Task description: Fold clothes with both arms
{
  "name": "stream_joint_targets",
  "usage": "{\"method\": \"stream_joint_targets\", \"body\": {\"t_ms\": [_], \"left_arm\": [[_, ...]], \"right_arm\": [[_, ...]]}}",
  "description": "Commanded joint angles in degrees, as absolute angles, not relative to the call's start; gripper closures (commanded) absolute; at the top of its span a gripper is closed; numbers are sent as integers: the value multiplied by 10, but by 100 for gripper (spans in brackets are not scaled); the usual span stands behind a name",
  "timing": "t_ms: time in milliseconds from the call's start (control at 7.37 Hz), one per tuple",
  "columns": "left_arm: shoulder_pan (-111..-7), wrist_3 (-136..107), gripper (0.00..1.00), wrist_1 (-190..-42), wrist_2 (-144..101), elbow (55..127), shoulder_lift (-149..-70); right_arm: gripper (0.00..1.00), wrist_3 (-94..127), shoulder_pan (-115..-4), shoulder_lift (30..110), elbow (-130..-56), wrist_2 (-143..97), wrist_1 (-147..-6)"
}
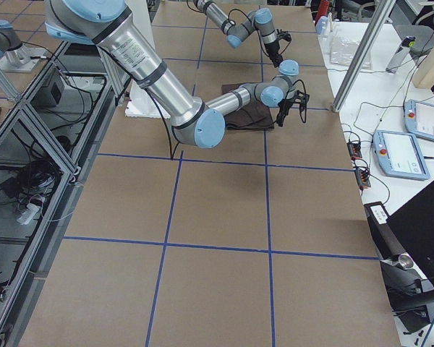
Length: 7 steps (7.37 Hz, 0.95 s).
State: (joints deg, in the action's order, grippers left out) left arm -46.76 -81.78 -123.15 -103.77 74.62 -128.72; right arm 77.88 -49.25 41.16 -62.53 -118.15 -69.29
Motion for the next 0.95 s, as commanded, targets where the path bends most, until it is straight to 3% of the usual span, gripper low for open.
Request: {"method": "stream_joint_targets", "body": {"t_ms": [0, 407, 543, 814], "left_arm": [[-519, -727, 0, -1230, -1117, 775, -1245], [-645, -438, 0, -1166, -1179, 945, -1054], [-711, -313, 0, -1143, -1189, 973, -1002], [-864, 11, 0, -1041, -1229, 956, -969]], "right_arm": [[0, 641, -567, 434, -640, -1233, -739], [0, 323, -693, 581, -770, -1238, -847], [0, 220, -742, 625, -784, -1251, -857], [0, 55, -833, 719, -805, -1304, -860]]}}
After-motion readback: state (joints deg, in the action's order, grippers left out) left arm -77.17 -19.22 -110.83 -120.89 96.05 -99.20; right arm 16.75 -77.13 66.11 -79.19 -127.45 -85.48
